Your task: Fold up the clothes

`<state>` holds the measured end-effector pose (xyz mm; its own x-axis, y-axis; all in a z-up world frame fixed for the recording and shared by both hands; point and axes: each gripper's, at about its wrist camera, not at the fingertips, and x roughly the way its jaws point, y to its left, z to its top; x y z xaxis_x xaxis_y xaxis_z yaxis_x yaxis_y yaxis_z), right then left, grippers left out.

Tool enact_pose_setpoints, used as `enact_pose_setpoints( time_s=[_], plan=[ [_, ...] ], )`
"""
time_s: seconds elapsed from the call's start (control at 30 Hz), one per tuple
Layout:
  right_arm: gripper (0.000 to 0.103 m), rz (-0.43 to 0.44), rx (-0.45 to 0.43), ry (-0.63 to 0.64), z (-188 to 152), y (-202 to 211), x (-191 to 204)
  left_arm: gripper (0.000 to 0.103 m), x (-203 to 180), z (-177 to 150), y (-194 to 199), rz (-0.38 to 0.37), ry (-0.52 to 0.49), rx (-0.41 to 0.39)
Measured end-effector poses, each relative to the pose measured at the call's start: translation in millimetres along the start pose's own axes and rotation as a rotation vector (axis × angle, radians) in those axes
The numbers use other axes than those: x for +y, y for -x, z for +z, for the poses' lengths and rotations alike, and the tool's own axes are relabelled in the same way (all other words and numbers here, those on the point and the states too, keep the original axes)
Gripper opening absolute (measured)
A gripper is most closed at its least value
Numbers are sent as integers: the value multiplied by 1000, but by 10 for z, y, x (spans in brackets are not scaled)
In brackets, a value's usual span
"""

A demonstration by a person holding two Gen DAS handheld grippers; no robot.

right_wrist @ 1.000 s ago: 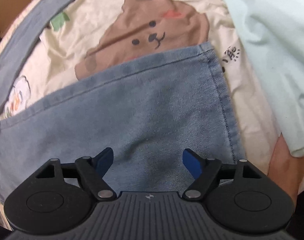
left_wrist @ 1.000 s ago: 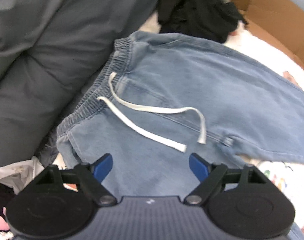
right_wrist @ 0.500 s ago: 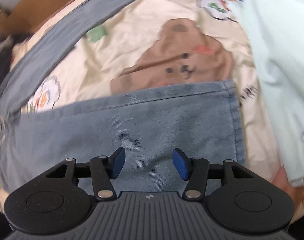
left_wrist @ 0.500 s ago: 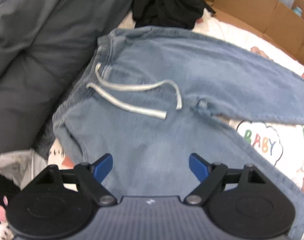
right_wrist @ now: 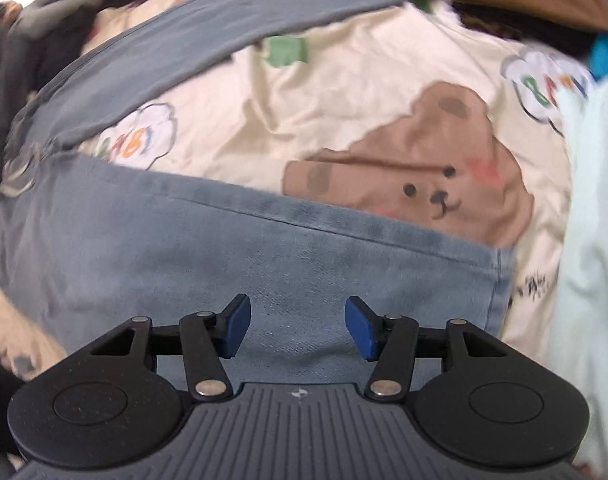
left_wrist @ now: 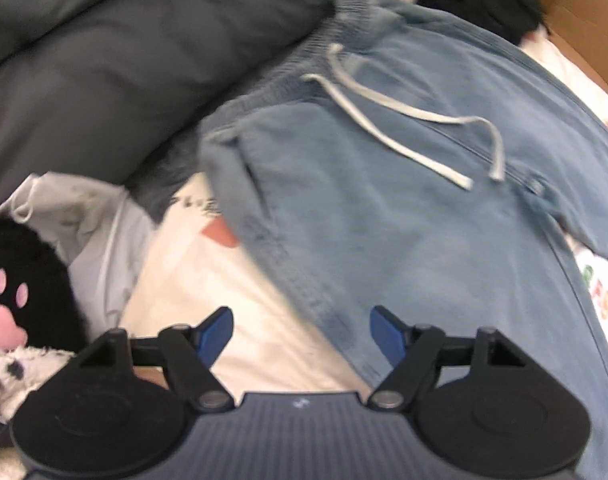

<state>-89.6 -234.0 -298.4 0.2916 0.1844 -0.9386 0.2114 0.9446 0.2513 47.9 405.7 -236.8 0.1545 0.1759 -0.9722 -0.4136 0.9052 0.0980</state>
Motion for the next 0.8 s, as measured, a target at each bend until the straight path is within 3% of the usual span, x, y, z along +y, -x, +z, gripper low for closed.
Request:
enact_pose_setpoints(
  time_s=[0.23,0.43,0.6,0.8],
  plan=[
    [58,13,43,83,-114,-32,69,62,268,-22,-284,-39,130,29],
    [56,9,144,204,-334,-223,251,55,335,-75,-573,-111,255,50],
    [46,16,206,254,-442,-367,341,53,373,-36,-744,-149,331,58],
    [43,32,244,290,-522,-464,405,40,367,68,-891,-153,357,82]
  ],
)
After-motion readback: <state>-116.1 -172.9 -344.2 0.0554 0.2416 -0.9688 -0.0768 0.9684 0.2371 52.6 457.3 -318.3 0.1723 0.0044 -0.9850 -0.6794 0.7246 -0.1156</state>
